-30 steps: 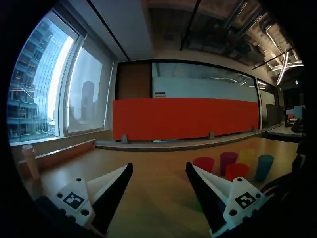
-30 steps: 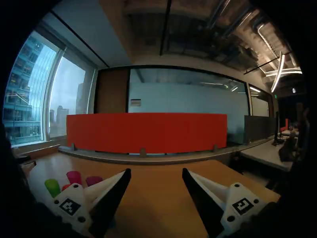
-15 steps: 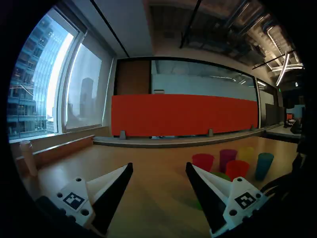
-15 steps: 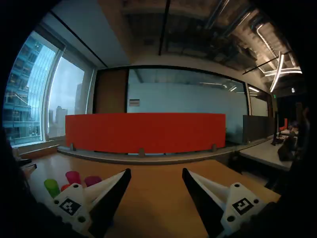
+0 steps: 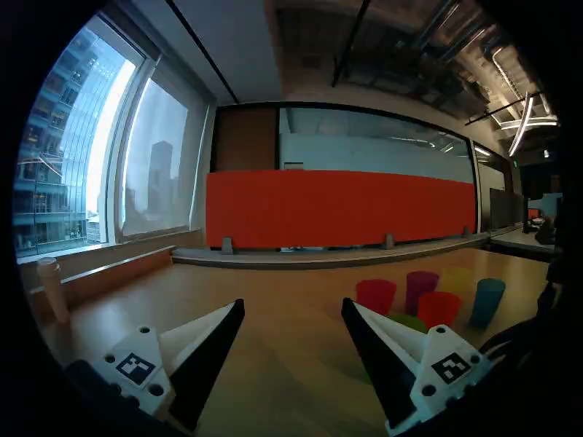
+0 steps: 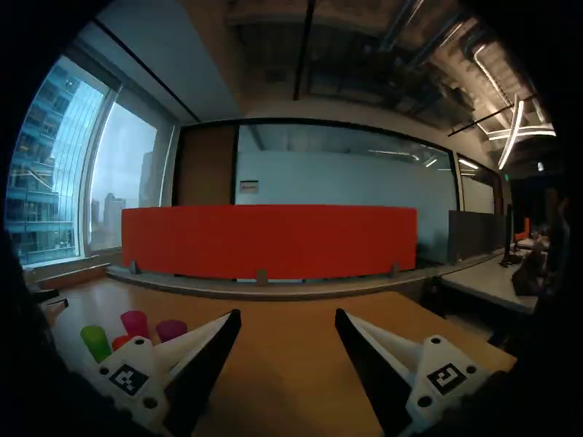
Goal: Pour water
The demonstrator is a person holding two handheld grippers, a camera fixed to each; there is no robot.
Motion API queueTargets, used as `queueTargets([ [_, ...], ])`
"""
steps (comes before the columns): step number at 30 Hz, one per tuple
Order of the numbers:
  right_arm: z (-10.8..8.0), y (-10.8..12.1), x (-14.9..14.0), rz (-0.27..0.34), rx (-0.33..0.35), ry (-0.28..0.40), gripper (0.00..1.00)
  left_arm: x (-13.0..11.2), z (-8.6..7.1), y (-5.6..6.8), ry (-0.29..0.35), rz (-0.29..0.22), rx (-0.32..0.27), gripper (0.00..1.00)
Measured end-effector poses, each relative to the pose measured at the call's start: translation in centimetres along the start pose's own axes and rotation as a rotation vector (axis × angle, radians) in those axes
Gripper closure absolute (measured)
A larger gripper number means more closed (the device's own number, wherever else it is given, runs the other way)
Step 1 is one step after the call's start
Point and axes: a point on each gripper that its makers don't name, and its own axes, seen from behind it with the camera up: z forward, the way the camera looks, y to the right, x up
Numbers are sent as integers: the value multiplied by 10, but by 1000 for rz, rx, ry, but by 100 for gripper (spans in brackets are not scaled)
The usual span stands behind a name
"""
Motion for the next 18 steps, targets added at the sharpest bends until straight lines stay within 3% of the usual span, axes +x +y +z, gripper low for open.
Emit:
queueTargets([
  [18,5,-4,-15,-28,25,28,0,0,0,0,0,2,-1,0],
])
